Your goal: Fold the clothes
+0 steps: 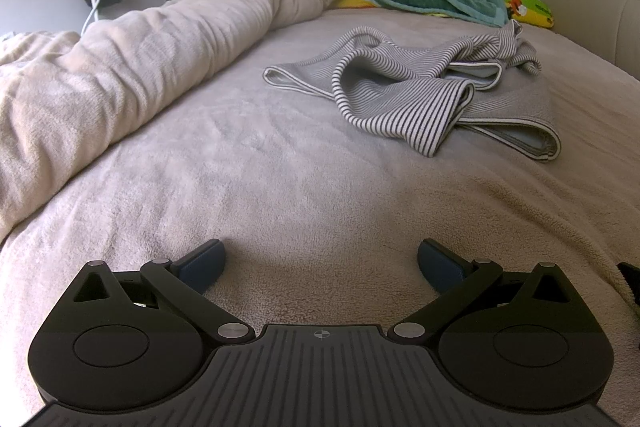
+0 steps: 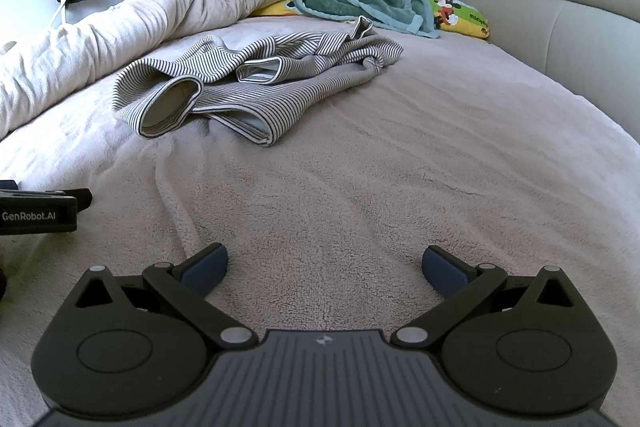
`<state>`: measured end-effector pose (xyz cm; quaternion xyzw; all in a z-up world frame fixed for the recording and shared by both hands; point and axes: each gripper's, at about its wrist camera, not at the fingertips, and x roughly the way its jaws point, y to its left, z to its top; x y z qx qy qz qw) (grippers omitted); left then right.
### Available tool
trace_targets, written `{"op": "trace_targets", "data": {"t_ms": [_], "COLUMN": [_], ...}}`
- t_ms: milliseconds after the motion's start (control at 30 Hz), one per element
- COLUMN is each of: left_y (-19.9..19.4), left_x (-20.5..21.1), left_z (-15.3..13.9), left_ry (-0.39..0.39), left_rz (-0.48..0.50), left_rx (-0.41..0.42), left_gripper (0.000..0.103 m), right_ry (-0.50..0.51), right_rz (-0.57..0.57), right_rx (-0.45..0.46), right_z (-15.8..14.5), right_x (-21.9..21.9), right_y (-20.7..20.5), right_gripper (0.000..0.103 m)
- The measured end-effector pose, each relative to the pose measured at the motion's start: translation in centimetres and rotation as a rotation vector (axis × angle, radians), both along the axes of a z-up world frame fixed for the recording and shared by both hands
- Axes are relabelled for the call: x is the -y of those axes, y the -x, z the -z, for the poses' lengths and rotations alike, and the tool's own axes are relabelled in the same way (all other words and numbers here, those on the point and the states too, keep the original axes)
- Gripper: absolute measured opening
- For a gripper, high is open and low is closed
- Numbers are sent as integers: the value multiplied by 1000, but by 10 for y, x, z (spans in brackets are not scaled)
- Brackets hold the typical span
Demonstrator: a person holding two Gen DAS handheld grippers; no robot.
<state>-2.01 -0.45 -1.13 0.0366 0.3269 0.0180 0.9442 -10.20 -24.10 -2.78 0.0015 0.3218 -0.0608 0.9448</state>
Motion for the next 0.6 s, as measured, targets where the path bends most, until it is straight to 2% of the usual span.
{"op": "trace_targets", "data": {"t_ms": [600], "left_y": [1], "left_x": [-1], "left_z": [0], "left_ry": [6], "left_rz": [0], "left_rx": [1], "left_gripper": [103], "right_ry": [3], "right_rz": [0], "right_rx": [3], "right_z": [0], "right_x": [0], "right_y": [1], "right_gripper": [103]}}
